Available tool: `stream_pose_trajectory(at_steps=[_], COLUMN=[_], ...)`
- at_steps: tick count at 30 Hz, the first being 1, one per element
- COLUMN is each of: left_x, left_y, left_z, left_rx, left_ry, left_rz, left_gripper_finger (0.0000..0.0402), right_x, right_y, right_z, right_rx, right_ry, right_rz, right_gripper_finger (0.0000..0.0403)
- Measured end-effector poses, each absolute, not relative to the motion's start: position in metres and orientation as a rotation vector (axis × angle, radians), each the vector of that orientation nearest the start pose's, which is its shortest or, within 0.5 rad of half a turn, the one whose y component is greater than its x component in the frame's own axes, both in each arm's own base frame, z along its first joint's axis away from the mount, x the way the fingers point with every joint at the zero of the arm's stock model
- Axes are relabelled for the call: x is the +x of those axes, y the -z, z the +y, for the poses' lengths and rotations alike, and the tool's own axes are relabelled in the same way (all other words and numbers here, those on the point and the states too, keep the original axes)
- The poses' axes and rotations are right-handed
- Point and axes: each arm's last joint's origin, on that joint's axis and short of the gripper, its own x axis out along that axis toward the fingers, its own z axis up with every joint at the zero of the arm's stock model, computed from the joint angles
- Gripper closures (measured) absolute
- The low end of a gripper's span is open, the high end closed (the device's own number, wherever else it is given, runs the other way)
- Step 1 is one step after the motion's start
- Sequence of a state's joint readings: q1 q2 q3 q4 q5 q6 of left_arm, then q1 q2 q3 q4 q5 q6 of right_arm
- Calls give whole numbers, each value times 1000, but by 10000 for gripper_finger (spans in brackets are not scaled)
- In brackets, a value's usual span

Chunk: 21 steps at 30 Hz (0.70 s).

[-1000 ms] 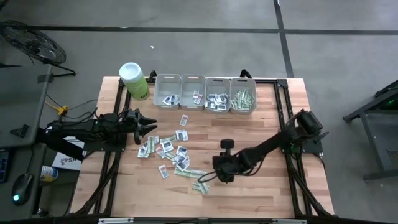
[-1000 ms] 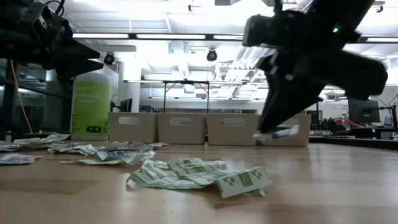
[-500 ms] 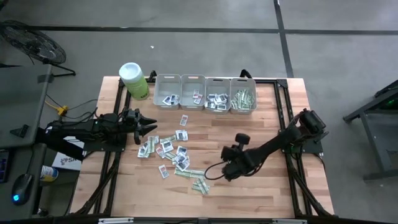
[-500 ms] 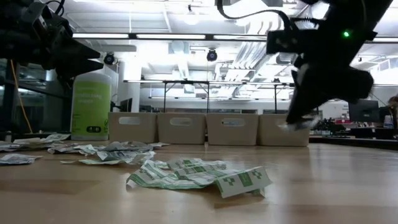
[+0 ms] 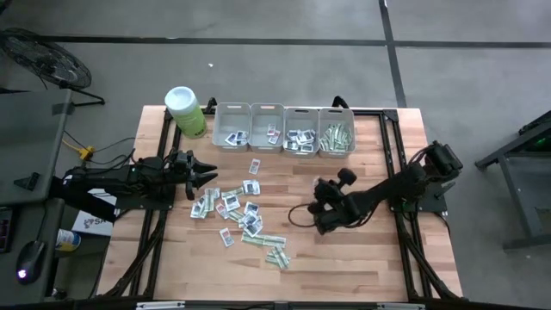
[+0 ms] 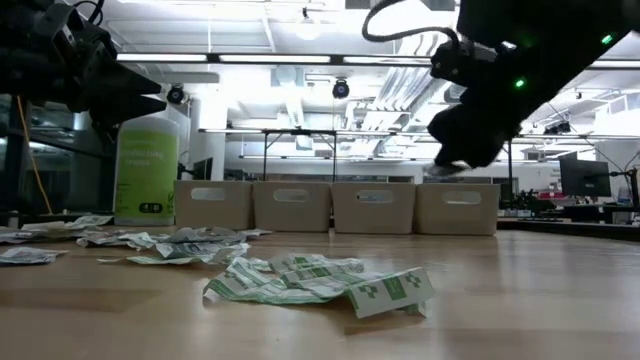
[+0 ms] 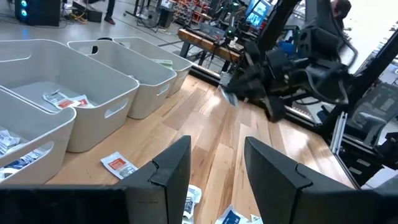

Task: Pick & Place First Aid Supplies
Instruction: Put the towelette pack into the middle right gray bin

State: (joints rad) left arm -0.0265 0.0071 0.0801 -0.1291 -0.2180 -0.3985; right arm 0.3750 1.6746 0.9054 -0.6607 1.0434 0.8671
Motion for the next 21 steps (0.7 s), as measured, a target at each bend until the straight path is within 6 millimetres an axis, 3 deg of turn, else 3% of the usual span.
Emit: stream_pose_trajectory(at_steps=[8,14,21], left_x=[92,92,92], left_y=[-178,-178,-178], left_z=[4,4,4], left_rx=[-390,-390,-390], left_ry=[-200,-200,-200], left_rz=[17,17,17], left_gripper_finger=[252,252,252], right_x=[276,292,306], right_y=[-165,-169,-174], right_z=[47,17,-30], right_rx=[-322,-404,-456], right_ry=[1058,1084,997], right_rz=[617,680,813], right_gripper_finger=[403,403,403])
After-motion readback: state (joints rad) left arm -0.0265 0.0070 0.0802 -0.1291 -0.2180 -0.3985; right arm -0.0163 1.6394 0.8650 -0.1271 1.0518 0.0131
